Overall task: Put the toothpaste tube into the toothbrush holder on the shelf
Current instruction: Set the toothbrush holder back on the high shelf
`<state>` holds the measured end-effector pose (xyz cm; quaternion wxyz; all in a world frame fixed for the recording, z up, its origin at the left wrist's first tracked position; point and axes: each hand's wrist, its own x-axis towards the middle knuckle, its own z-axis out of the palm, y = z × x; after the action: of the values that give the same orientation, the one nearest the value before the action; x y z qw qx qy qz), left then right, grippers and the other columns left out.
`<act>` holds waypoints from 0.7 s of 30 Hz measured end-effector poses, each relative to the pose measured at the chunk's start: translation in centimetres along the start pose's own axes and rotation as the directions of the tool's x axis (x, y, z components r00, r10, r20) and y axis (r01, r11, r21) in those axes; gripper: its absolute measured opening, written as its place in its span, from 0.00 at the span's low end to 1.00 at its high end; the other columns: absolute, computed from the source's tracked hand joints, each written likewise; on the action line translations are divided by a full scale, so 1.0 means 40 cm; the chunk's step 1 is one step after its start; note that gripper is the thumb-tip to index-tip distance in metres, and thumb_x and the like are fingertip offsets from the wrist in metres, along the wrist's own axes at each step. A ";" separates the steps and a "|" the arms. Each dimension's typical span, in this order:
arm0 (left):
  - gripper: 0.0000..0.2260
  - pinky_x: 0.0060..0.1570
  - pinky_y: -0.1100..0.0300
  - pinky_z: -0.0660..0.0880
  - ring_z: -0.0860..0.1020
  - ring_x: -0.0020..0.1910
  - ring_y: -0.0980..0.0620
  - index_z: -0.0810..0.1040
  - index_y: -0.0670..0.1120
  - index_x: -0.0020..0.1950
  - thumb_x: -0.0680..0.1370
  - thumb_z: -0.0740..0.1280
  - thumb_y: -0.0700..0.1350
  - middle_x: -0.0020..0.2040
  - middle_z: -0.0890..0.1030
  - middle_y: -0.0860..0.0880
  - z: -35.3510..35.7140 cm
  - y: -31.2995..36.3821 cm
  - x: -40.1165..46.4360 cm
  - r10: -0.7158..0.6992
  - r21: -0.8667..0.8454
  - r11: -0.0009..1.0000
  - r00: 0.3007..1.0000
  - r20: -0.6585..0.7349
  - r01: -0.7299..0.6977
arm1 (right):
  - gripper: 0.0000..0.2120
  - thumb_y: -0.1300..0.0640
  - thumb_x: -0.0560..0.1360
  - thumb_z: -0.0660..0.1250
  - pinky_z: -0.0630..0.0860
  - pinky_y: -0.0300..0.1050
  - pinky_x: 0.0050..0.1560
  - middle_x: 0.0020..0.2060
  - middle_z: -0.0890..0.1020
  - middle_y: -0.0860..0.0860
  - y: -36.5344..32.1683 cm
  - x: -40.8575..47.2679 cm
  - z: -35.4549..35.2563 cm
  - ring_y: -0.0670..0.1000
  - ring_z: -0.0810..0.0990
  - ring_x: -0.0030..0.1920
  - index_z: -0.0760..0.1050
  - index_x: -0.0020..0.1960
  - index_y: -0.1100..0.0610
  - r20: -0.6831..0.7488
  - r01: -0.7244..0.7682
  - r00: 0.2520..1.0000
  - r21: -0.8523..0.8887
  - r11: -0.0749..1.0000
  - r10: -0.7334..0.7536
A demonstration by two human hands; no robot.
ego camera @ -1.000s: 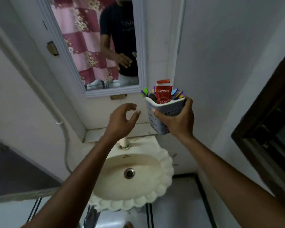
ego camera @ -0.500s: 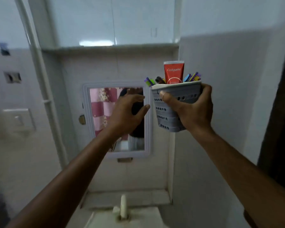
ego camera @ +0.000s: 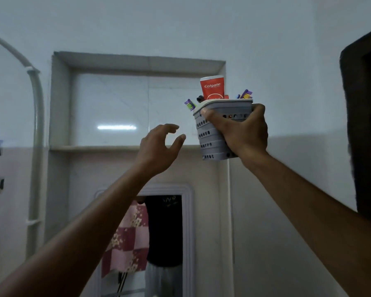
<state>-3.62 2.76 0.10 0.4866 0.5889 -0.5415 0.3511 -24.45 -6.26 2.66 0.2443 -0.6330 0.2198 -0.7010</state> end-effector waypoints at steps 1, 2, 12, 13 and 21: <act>0.19 0.68 0.44 0.76 0.79 0.67 0.51 0.80 0.51 0.70 0.83 0.69 0.60 0.65 0.83 0.54 0.008 -0.013 0.023 0.006 0.004 1.000 1.000 -0.002 -0.006 | 0.49 0.22 0.56 0.81 0.82 0.53 0.59 0.60 0.81 0.46 -0.009 0.027 0.018 0.53 0.83 0.60 0.68 0.64 0.48 -0.016 0.008 1.000 -0.002 1.000 -0.008; 0.19 0.68 0.44 0.76 0.79 0.67 0.51 0.80 0.51 0.70 0.83 0.69 0.59 0.65 0.83 0.54 0.017 -0.020 0.038 0.010 0.013 1.000 1.000 0.001 -0.010 | 0.49 0.22 0.55 0.80 0.83 0.55 0.60 0.60 0.81 0.46 -0.018 0.048 0.028 0.54 0.83 0.61 0.68 0.64 0.49 -0.031 0.007 0.999 -0.003 1.000 -0.007; 0.21 0.68 0.44 0.72 0.79 0.68 0.45 0.78 0.48 0.74 0.86 0.61 0.58 0.68 0.83 0.48 0.139 -0.108 0.148 0.043 0.246 0.967 0.995 0.090 -0.064 | 0.53 0.22 0.57 0.81 0.80 0.51 0.56 0.63 0.80 0.50 0.018 0.184 0.188 0.57 0.80 0.64 0.69 0.69 0.53 -0.103 0.002 0.995 -0.036 0.999 -0.006; 0.21 0.68 0.44 0.71 0.79 0.69 0.44 0.77 0.48 0.75 0.87 0.59 0.58 0.69 0.82 0.47 0.152 -0.126 0.149 0.024 0.271 0.961 0.994 0.103 -0.052 | 0.52 0.24 0.59 0.81 0.77 0.50 0.54 0.64 0.79 0.51 0.034 0.188 0.205 0.57 0.79 0.65 0.69 0.70 0.54 -0.106 0.003 0.994 -0.053 0.999 -0.008; 0.28 0.77 0.44 0.60 0.76 0.73 0.47 0.79 0.55 0.72 0.86 0.49 0.66 0.71 0.81 0.53 0.219 -0.192 0.125 -0.027 0.415 0.910 0.998 0.051 0.004 | 0.56 0.24 0.64 0.80 0.80 0.54 0.61 0.70 0.73 0.56 0.141 0.212 0.266 0.57 0.74 0.70 0.66 0.76 0.58 -0.117 0.047 0.991 -0.114 0.992 -0.061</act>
<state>3.74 -7.53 0.88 0.3380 0.6925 -0.4632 0.4379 -14.17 -15.94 6.88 0.1759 -0.6078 0.2556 -0.7310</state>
